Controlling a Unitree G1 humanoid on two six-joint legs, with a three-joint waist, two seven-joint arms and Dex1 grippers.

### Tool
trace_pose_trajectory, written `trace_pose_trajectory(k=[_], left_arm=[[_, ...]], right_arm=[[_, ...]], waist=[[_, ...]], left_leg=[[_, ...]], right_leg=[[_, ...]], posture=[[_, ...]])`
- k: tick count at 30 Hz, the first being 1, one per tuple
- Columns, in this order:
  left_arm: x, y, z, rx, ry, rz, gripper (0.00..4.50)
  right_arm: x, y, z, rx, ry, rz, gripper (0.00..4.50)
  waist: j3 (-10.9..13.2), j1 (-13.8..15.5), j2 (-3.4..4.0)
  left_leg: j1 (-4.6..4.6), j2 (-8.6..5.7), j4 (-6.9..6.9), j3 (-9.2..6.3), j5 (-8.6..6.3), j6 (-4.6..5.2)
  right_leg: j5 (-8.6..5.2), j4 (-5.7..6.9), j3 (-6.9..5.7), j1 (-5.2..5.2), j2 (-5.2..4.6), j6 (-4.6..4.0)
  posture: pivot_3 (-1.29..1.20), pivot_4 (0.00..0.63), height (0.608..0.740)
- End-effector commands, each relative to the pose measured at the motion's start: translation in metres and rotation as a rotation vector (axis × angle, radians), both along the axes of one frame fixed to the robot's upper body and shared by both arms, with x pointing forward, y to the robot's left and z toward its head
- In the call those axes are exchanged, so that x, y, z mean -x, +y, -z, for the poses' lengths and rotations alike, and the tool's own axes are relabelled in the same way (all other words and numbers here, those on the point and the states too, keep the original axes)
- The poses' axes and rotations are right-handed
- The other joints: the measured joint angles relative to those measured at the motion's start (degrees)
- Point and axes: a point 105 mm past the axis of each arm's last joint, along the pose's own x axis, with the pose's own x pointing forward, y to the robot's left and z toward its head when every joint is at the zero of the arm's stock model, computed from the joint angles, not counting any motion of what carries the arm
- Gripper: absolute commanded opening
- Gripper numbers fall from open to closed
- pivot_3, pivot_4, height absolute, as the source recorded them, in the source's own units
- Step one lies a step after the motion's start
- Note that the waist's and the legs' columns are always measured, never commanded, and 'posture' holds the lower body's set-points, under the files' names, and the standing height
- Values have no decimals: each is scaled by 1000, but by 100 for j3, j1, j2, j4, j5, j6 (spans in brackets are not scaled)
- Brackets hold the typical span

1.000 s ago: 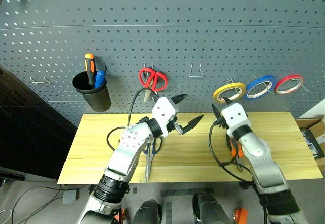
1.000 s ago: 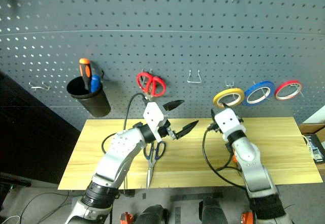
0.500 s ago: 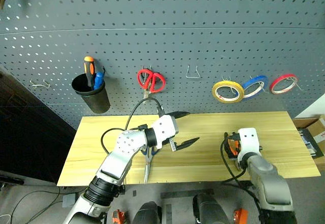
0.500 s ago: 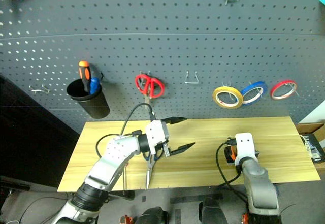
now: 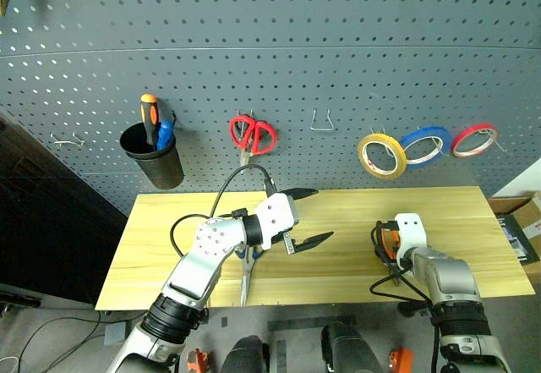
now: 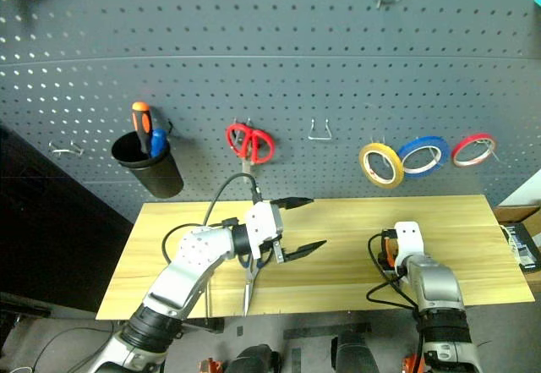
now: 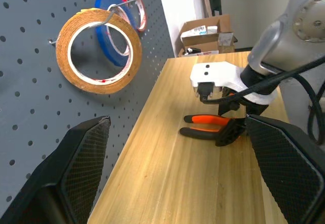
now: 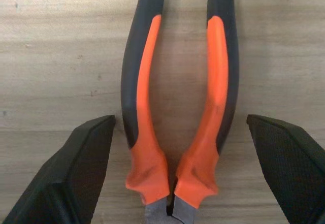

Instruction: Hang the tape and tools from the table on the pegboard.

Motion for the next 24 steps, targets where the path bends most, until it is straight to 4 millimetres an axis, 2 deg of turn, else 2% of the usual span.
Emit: trace_pose_trajectory(k=[1,6,9,12,15,19,24], left_arm=[[1,1,-9,16,-39,-6,4500],[1,1,-6,13,-40,-13,4500],[0,6,-1,20,6,-25,4500],[-2,14,3,29,29,-52,4500],[-3,24,6,74,68,-86,4500],[1,36,7,143,121,-112,4500],[-2,60,2,239,122,-251,4500]], right_arm=[[0,-2,6,-24,24,9,4474],[2,-1,15,-64,66,16,4474],[1,-1,16,-44,65,2,3915],[-4,1,11,-12,19,4,2942],[-4,21,1,18,-54,-48,2822],[1,57,-25,39,-200,-125,2822],[10,123,-101,22,-566,-256,2822]], waist=[[-28,1,-3],[-101,5,-20],[-150,4,-25],[-167,0,-25],[-176,-2,-25],[-175,-6,-23],[-174,-5,-22]], left_leg=[[1,1,0,0,0,0],[4,0,0,-1,0,0],[5,0,0,-1,0,0],[6,1,0,-1,0,0],[8,2,0,0,0,0],[2,8,-5,-1,0,0],[0,3,-4,-3,0,0]], right_leg=[[0,0,0,0,1,0],[0,-1,0,5,1,0],[0,-1,-1,6,1,0],[0,0,0,6,1,0],[0,3,1,5,1,0],[0,4,3,-7,1,-1],[-1,2,4,-9,-1,0]], posture=[[-13,157,740],[-15,155,740],[-18,153,740],[-19,152,740],[-19,153,740],[-17,155,740],[-17,159,740]])
